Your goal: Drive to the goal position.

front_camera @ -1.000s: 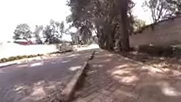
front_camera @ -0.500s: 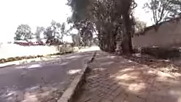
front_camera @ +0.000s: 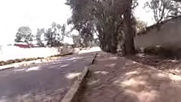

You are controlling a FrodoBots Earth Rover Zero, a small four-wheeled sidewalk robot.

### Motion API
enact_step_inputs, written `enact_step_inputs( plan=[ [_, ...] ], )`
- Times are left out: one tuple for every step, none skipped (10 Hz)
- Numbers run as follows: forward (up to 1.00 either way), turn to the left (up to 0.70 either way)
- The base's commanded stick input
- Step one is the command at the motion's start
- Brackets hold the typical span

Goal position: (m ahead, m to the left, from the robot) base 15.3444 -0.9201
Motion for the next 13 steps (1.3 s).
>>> enact_step_inputs(
  plan=[
    [0.7,0.0],
    [0.7,-0.02],
    [0.7,-0.18],
    [0.7,-0.35],
    [0.7,-0.35],
    [0.7,-0.35],
    [0.7,-0.35],
    [0.7,-0.35],
    [0.7,0.0],
    [0.7,0.0],
    [0.7,-0.13],
    [0.7,-0.29],
    [0.7,-0.33]
  ],
)
